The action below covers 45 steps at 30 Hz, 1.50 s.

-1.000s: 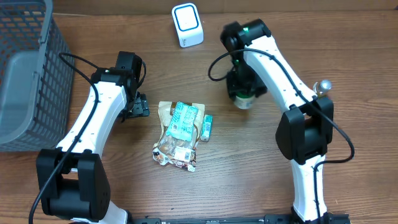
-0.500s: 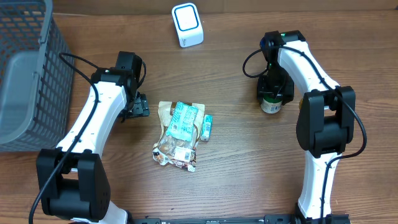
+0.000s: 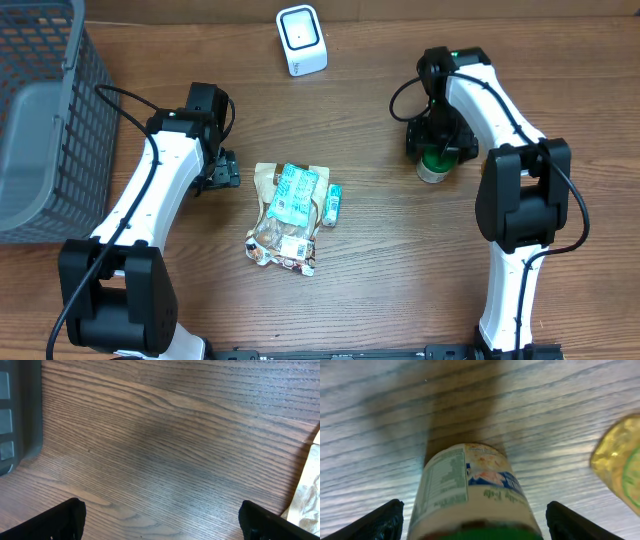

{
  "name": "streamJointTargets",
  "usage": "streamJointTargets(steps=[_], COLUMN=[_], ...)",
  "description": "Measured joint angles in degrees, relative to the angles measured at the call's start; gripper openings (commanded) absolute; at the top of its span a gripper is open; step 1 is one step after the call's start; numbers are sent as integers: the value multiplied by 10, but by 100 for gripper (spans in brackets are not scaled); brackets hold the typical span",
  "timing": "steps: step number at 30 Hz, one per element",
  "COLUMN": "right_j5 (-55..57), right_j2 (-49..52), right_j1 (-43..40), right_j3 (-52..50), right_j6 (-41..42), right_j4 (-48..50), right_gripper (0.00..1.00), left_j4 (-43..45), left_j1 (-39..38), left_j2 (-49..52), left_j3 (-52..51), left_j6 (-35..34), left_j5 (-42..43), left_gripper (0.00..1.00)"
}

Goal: Scan the item barcode
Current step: 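Carry the jar right and set it upright on the table, then open the right gripper and withdraw it from the jar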

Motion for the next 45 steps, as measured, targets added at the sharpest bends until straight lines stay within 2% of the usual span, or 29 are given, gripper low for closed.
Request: streamJointTargets(steps=[3, 5, 6, 7, 9, 11, 13, 19, 25, 35, 41, 45], right_j5=[-3, -14, -21, -31, -56, -75, -87, -101, -59, 5, 8, -12], right_j2=[0, 0, 0, 0, -1, 0, 0, 0, 0, 0, 0, 0], right_j1=[1, 3, 5, 7, 15, 25, 37, 71, 82, 19, -38, -38], right_j3=[67, 122, 143, 160, 174, 173, 166, 103, 51, 43, 43, 43], right_j6=[0, 0, 0, -1, -6, -3, -4, -2, -2, 11, 44, 53], right_j4=[-24, -35, -39, -42, -48, -60, -68, -46, -27, -24, -25, -14], right_gripper=[88, 84, 78, 69, 41, 26, 24, 24, 24, 22, 24, 25], left_j4=[0, 0, 0, 0, 0, 0, 0, 0, 0, 0, 0, 0], left_j1=[0, 0, 0, 0, 0, 0, 0, 0, 0, 0, 0, 0], left_j2=[0, 0, 0, 0, 0, 0, 0, 0, 0, 0, 0, 0], left_j3=[0, 0, 0, 0, 0, 0, 0, 0, 0, 0, 0, 0], left_j6=[0, 0, 0, 0, 0, 0, 0, 0, 0, 0, 0, 0], left_j5=[0, 0, 0, 0, 0, 0, 0, 0, 0, 0, 0, 0], left_gripper=[100, 100, 100, 99, 100, 100, 99, 100, 100, 100, 99, 100])
